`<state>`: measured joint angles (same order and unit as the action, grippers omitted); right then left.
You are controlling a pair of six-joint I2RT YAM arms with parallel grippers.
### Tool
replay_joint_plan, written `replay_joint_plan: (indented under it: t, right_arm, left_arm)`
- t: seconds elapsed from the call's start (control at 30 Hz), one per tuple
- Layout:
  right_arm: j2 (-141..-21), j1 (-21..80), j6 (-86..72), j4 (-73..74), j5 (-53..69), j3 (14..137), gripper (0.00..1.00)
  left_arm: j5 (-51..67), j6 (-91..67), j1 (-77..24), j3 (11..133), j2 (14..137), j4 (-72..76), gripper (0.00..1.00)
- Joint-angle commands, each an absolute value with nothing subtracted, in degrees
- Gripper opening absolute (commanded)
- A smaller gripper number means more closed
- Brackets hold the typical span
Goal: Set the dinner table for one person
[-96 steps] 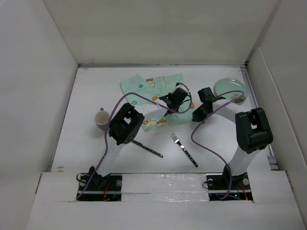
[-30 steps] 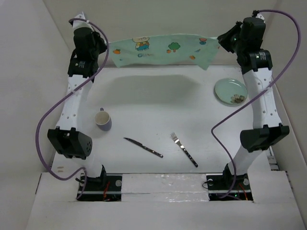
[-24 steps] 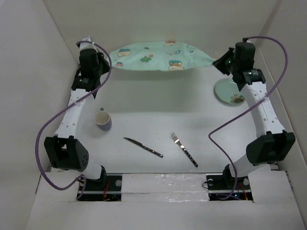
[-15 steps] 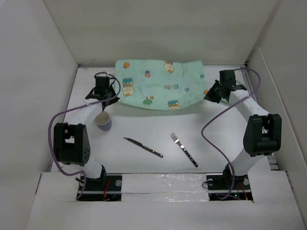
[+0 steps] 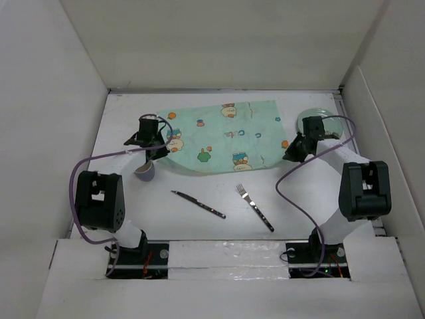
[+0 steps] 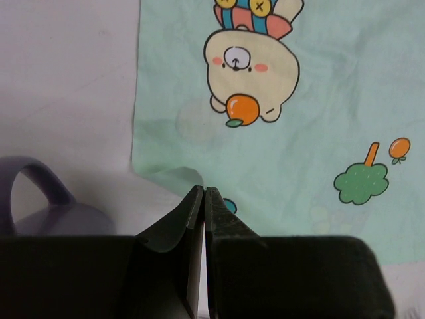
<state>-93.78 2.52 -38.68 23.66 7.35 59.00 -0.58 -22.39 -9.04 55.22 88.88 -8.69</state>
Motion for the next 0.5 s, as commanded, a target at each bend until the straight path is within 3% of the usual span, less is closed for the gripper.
replay_joint_plan:
  t: [0.0,0.47]
  right_arm:
    - [-89.38,1.67,-37.88,21.62,8.00,56.87,0.00]
    - [-79.81,1.67,-37.18,25.93,8.09,48.17,0.00]
  left_arm:
    - [-1.41,-21.36,-8.96,52.73,83.67,-10.11,0.00]
    - [-3.52,-20.92,-8.96,49.75,79.90,-12.48,0.00]
